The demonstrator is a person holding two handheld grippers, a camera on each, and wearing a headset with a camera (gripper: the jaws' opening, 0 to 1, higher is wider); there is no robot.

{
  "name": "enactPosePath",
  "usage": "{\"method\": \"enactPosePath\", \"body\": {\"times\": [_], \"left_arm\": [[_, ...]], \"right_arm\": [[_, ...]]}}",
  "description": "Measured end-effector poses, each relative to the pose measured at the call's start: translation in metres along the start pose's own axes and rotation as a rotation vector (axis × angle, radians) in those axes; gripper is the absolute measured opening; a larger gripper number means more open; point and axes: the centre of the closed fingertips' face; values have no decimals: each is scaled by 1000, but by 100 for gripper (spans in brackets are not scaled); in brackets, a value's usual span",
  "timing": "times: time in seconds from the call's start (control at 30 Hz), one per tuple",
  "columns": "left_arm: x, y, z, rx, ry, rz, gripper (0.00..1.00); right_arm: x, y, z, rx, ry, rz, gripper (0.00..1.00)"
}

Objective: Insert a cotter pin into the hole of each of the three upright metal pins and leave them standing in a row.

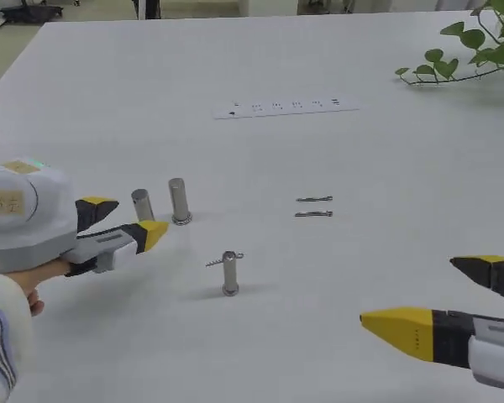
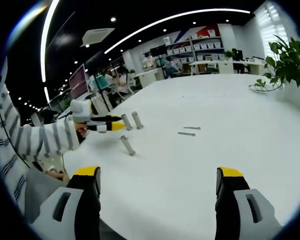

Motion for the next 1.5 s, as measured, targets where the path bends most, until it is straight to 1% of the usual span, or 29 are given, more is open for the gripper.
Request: {"method": "enactPosePath", "body": {"times": [0.13, 0.17, 0.2, 0.23, 0.27, 0.3, 0.4, 0.47, 0.5, 0.67, 0.77, 0.87, 1.03, 1.07, 1.1, 1.2, 1.27, 1.33, 1.37, 1.43, 1.5], "left_arm": [[0, 4, 8, -14, 0, -26, 28], [0, 5, 8, -15, 0, -26, 26], [1, 4, 10, -18, 9, -13, 25], [2, 5, 11, -21, 22, 20, 24], [4, 5, 13, -24, 32, 36, 24], [4, 4, 14, -23, 32, 30, 24], [5, 2, 16, -22, 35, 16, 19], [5, -3, 18, -13, 38, 22, 15], [5, -3, 18, -21, 41, 31, 15], [5, 1, 17, -46, 47, 27, 12], [5, 0, 18, -41, 67, 37, 12], [5, -1, 18, -48, 83, 49, 12], [5, -1, 17, -64, 83, 52, 11], [6, -2, 16, -68, 90, 17, 11], [8, -2, 15, -73, 96, -34, 11], [8, 3, 11, -90, 104, -4, 10], [10, 4, 7, -88, 111, -8, 10], [11, 4, 1, -85, 114, -11, 10], [10, 3, -4, -80, 113, 0, 10], [7, 0, -11, -64, 102, 8, 10], [7, -1, -17, -56, 102, -24, 10]], "right_arm": [[-5, -2, -2, 7, -15, 7, 97], [-5, -3, -2, 9, -17, 8, 97], [-6, -3, -3, 12, -20, 8, 97], [-6, -4, -3, 13, -21, 10, 97], [-6, -4, -3, 14, -22, 12, 97], [-6, -4, -3, 15, -22, 13, 97], [-5, -4, -4, 16, -17, 13, 97], [-4, -3, -3, 15, -15, 12, 96], [-5, -2, -3, 12, -16, 12, 96], [-8, 3, -3, -1, -25, 6, 95], [-9, 4, -3, -5, -26, 2, 95], [-8, 5, -2, -7, -23, 5, 95], [-7, 7, -2, -14, -24, 0, 95], [-8, 7, -3, -14, -26, -1, 95], [-8, 7, -3, -14, -27, -2, 95], [-9, 7, -4, -12, -29, -6, 95], [-10, 7, -5, -11, -34, -9, 95], [-10, 7, -5, -12, -37, -8, 95], [-10, 7, -5, -12, -38, -8, 95], [-10, 8, -5, -14, -38, -8, 95], [-9, 8, -5, -15, -38, -6, 95]]}}
Point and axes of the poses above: the centre of the closed fingertips' face, and the gripper's own axes: z roughly forward along the fingers, y roughly to its left, x roughly out of its underside
